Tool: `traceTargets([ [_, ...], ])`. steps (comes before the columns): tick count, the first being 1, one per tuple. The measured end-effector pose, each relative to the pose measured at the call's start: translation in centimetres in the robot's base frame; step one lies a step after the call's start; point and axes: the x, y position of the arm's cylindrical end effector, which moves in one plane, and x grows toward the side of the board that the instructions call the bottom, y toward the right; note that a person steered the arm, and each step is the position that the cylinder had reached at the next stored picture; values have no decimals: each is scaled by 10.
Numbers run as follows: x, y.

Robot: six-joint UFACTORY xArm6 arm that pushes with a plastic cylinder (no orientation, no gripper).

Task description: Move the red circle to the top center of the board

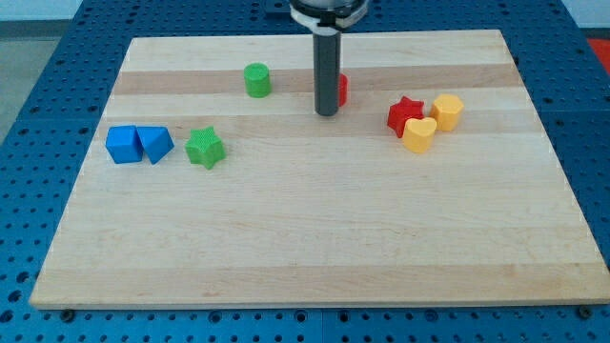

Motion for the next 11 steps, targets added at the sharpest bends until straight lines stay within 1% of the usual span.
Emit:
traceTargets([
  [1, 18, 0],
  [2, 25, 31],
  [3, 3, 48],
  [4, -14, 49],
  [5, -1, 48],
  [6, 26, 25],
  [7, 30, 8],
  [9, -22, 12],
  [10, -26, 12],
  [11, -12, 23],
])
